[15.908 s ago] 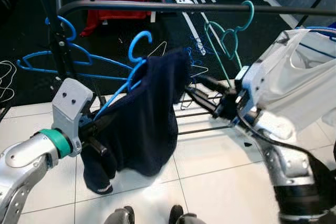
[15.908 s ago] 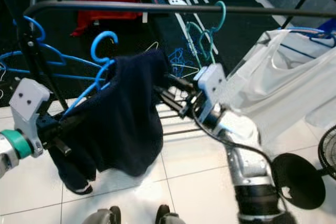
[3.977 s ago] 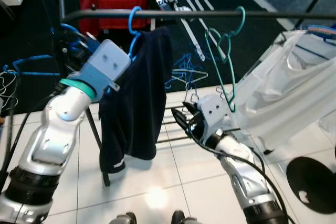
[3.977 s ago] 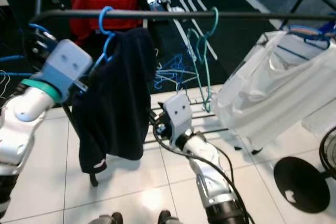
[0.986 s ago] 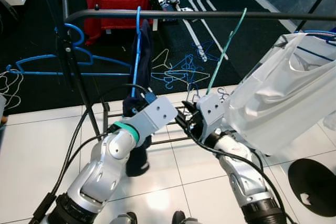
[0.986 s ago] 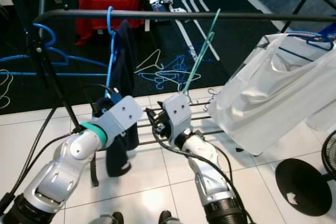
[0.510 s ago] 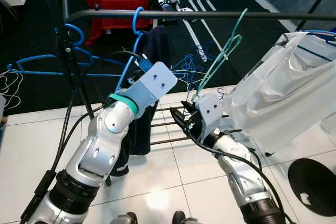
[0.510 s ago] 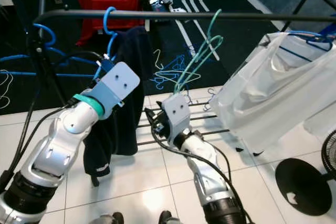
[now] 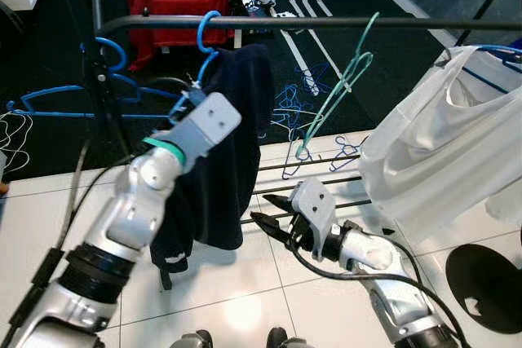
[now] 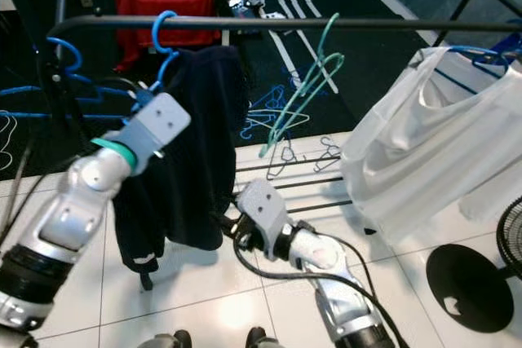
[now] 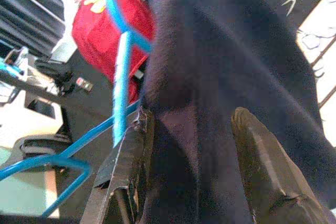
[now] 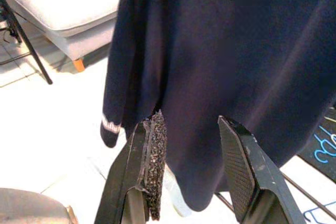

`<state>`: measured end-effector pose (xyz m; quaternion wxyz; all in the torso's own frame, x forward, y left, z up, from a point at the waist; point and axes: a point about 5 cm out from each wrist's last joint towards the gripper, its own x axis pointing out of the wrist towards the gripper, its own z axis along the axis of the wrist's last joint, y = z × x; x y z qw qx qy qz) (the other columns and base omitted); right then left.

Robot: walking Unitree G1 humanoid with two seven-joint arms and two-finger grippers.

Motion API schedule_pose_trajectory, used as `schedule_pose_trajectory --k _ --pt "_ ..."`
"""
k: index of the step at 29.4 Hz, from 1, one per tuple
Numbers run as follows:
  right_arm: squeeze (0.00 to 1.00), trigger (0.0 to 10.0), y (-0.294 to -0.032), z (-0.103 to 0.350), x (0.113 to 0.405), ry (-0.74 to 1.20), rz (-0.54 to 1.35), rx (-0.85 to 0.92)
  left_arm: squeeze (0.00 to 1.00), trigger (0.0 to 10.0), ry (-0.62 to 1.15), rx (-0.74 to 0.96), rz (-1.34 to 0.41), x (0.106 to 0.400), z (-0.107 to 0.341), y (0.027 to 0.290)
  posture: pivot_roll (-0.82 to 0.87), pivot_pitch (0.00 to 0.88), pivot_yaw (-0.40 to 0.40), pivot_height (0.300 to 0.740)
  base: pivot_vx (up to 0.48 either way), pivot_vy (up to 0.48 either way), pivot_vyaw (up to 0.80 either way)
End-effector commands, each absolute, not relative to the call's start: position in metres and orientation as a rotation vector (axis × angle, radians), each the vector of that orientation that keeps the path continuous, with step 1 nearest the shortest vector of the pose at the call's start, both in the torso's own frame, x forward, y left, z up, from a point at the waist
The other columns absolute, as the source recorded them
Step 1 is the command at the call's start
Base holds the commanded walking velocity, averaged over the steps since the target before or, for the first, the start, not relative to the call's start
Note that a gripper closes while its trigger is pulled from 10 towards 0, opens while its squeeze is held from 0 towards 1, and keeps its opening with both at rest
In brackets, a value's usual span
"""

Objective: Hang hanger

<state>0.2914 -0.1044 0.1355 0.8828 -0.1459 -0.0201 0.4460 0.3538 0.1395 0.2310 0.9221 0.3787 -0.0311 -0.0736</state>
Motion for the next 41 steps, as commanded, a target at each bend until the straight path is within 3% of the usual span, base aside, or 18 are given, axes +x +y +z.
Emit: schedule_pose_trajectory --k 1,8,25,41 --pt "0.0 10.0 -0.105 0.131 0.288 -0.032 0.932 -0.3 0.0 10.0 -0.053 0.776 -0.158 0.355 0.231 0.145 0.05 0.131 0.048 0.74 0.0 0.0 0.0" --pt "0.0 10.0 -0.105 0.131 0.289 -0.029 0.931 -0.309 0.0 10.0 -0.015 0.756 -0.154 0.352 0.232 0.164 0.05 0.133 0.043 0.74 0.0 0.0 0.0" --pt "0.0 10.0 -0.105 0.133 0.287 -0.035 0.929 -0.302 0.0 10.0 -0.073 0.84 -0.146 0.366 0.243 0.165 0.04 0.136 0.05 0.74 0.0 0.0 0.0" --pt "0.0 10.0 -0.103 0.131 0.287 -0.036 0.918 -0.295 0.0 10.0 -0.075 0.861 -0.016 0.369 0.246 0.182 0.04 0.136 0.052 0.74 0.0 0.0 0.0"
